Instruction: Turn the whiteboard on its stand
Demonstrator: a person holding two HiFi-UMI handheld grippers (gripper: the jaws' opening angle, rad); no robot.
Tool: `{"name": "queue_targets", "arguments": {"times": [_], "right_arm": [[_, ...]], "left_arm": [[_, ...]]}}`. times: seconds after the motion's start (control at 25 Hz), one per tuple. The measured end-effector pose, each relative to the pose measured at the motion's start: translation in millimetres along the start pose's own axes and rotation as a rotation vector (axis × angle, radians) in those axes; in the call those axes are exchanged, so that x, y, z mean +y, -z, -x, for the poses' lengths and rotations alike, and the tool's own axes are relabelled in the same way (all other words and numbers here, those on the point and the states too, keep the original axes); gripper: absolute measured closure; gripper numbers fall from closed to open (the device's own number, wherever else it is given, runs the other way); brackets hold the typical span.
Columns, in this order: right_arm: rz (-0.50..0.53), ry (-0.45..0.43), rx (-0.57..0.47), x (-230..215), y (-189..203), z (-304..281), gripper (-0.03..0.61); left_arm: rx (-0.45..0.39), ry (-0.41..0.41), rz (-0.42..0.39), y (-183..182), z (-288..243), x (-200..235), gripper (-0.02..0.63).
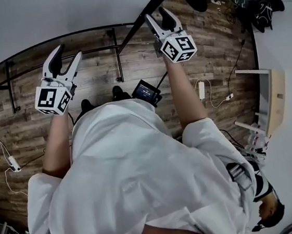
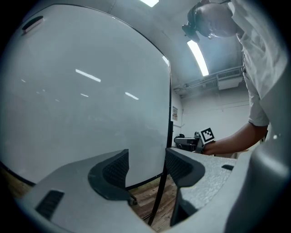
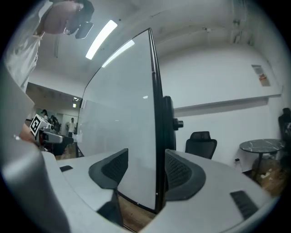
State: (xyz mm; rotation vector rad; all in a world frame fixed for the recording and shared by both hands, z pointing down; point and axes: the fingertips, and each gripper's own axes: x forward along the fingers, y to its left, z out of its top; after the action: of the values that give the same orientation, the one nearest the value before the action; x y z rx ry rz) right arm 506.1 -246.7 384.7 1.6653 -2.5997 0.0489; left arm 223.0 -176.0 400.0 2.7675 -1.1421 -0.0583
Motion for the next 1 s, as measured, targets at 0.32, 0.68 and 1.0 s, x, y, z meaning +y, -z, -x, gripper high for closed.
{"name": "queue_targets", "arguments": {"times": [0.32, 0.68, 1.0], "right_arm": [[0.048, 0.093, -0.073, 126.6, -34.9, 19.0, 0.387], [0.02, 0.119, -0.049, 202.8, -12.3, 63.8, 0.405], [0.059, 0.164, -0.05, 242.0, -7.6, 120.7, 0.405]], "left_arm": [[-0.007, 0.038, -0.057, -17.7, 61.1, 67.5, 0.353], [-0.024, 0.035, -0.046, -22.0, 111.4, 98.8, 0.353], [-0.004, 0.035, -0.042, -19.6, 152.7, 70.4, 0.353]]}}
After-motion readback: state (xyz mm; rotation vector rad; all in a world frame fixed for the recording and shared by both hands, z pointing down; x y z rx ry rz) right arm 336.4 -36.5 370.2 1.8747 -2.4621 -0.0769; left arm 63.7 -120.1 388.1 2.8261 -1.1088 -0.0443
